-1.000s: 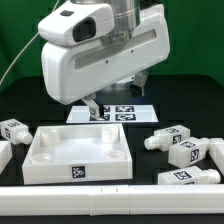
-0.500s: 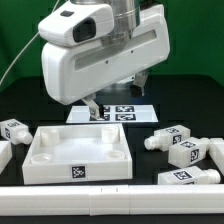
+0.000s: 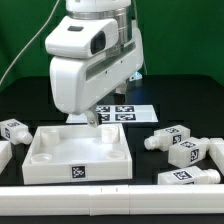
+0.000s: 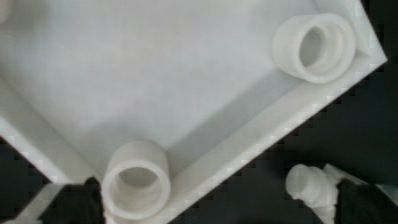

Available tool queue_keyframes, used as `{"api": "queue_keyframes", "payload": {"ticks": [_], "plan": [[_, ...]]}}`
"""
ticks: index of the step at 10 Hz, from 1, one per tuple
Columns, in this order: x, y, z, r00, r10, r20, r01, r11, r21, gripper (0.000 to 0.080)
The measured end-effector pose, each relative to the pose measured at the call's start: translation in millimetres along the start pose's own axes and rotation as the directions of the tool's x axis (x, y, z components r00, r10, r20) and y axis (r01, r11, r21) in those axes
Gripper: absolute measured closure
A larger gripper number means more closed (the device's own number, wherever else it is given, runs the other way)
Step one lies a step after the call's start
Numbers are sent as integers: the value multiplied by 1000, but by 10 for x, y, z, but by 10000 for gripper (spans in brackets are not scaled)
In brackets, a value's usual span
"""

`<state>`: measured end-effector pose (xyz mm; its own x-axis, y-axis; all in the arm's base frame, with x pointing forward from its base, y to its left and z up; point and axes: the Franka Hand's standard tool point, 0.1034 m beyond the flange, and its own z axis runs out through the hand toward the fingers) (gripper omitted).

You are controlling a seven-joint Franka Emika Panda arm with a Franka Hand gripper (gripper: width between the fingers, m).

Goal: Assemble one leg

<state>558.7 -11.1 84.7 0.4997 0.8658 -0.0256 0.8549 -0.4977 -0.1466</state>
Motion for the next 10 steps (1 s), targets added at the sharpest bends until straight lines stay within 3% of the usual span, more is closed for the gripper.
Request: {"api": "queue_keyframes", "payload": {"ticks": [2, 3, 4, 5, 6, 10], "plan": [[-3, 0, 6, 1000, 0, 1, 0, 1000, 1, 150], [-14, 16, 14, 999, -39, -6, 39, 999, -12, 150], [-111, 11, 67, 987, -160, -21, 158, 986, -53, 150], [-265, -19, 96, 965, -263, -14, 262, 964, -53, 150], [-373, -4, 111, 940, -342, -12, 340, 938, -75, 150], [-429, 4, 139, 935, -353, -11, 352, 933, -76, 150]]}}
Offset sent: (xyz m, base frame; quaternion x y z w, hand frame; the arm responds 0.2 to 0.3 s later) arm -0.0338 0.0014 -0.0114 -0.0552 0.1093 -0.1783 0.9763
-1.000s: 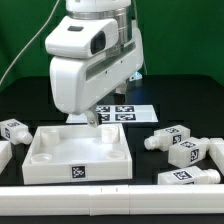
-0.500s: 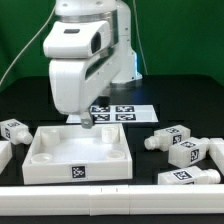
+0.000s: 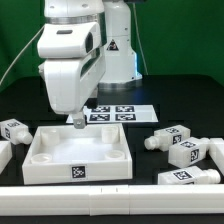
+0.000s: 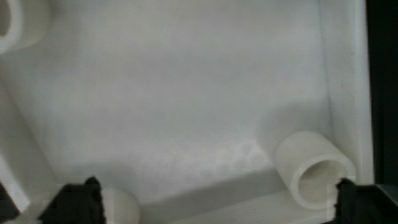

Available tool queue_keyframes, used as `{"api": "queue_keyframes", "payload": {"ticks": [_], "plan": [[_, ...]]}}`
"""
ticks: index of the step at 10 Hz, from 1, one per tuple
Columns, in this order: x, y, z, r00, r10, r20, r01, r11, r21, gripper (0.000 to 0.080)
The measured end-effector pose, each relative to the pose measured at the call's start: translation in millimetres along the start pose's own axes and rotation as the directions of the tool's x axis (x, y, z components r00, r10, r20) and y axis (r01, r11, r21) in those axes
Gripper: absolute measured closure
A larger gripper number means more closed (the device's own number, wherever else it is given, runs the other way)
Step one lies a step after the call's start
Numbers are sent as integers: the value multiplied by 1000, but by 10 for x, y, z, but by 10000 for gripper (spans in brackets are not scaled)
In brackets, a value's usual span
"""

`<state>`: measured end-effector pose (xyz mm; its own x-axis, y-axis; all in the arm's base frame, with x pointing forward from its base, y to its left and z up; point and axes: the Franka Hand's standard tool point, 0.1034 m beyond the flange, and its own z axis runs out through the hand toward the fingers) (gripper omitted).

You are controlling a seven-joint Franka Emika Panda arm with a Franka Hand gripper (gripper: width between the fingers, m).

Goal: Assemble one leg

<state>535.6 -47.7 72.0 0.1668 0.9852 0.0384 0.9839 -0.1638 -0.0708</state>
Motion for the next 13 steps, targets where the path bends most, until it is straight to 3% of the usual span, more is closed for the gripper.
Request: {"api": "queue_keyframes", "payload": {"ticks": [2, 6, 7, 10, 13], "plan": [[-114, -77, 67, 992, -129, -1, 129, 992, 8, 150], [-285, -403, 301, 956, -293, 13, 291, 954, 75, 150], [-355, -433, 315, 962, -271, 7, 270, 960, 79, 150], [-361, -442, 333, 965, -263, 7, 262, 962, 82, 150], [-462, -557, 513, 969, -246, -8, 245, 962, 117, 150]]}}
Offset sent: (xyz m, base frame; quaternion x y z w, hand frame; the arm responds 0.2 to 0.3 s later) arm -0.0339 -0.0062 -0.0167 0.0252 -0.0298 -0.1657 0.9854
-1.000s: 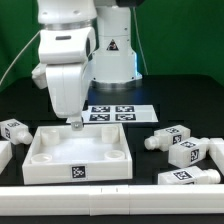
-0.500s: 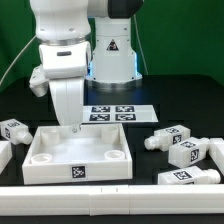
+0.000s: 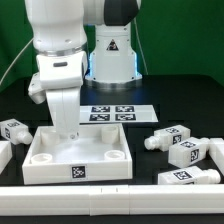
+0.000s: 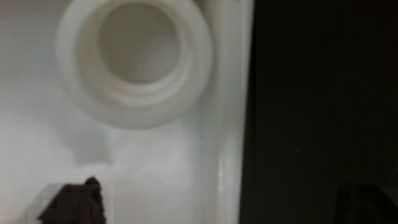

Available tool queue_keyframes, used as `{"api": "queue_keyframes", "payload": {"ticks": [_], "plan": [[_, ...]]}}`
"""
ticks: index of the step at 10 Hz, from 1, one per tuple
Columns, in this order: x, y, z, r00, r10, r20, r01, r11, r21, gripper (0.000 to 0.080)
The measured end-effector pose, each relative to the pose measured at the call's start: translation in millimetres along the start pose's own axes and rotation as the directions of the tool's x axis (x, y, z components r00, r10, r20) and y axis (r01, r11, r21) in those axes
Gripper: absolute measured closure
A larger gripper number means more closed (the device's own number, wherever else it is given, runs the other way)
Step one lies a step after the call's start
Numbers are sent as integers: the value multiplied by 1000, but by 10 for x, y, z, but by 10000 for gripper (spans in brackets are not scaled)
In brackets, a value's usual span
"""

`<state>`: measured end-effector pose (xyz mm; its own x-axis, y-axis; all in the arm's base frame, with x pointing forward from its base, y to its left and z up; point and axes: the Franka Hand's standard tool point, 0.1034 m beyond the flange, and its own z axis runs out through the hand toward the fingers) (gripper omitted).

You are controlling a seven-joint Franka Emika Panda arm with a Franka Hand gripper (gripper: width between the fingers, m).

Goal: Assemble one leg

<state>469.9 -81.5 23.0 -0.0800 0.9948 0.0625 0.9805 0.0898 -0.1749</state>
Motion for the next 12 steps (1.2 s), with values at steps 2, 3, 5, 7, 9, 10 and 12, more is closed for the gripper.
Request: {"api": "queue_keyframes", "payload": {"ticks": [2, 3, 5, 7, 9, 10, 12], "plan": [[-21, -39, 77, 1000, 7, -6, -7, 1000, 14, 150], [-24, -44, 88, 1000, 10, -7, -10, 1000, 16, 150], [-23, -42, 86, 1000, 10, -7, -10, 1000, 15, 416], [-22, -43, 89, 1000, 10, -7, -10, 1000, 16, 564], [-27, -32, 78, 1000, 11, -6, -11, 1000, 11, 728], [-28, -28, 76, 1000, 11, -6, -11, 1000, 10, 736], [-27, -19, 70, 1000, 12, -5, -12, 1000, 8, 736]]}}
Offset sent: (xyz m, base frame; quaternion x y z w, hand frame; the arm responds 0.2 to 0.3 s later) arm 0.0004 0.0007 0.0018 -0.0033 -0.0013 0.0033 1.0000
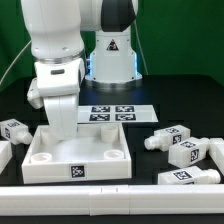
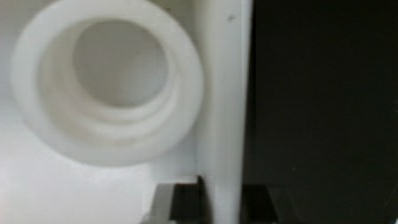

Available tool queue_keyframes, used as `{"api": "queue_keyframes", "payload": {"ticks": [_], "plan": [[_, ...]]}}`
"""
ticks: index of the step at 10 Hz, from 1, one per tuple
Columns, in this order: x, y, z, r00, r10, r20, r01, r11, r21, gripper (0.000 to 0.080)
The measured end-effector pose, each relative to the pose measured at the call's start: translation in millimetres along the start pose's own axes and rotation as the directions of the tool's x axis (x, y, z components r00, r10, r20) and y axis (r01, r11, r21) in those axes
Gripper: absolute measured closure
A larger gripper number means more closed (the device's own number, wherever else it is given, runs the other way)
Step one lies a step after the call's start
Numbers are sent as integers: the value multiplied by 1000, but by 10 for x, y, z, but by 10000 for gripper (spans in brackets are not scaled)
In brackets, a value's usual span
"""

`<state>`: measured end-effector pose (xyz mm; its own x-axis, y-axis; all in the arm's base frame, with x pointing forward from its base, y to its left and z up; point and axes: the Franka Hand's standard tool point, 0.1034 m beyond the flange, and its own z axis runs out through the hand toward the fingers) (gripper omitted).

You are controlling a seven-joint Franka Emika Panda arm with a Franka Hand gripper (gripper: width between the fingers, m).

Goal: Assemble one leg

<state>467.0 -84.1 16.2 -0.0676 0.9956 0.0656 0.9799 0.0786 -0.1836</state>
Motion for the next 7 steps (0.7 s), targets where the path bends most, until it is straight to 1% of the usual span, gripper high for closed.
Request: {"api": "queue_keyframes", "payload": {"ticks": [1, 2, 3, 6, 7], "plan": [[50, 75, -46, 1000, 24, 4, -24, 1000, -8, 736], [134, 163, -86, 999, 34, 5, -34, 999, -20, 736], [202, 227, -98, 999, 34, 5, -34, 999, -27, 738], [387, 377, -43, 999, 42, -10, -42, 999, -34, 739], [419, 405, -43, 999, 41, -12, -41, 998, -38, 738]]}}
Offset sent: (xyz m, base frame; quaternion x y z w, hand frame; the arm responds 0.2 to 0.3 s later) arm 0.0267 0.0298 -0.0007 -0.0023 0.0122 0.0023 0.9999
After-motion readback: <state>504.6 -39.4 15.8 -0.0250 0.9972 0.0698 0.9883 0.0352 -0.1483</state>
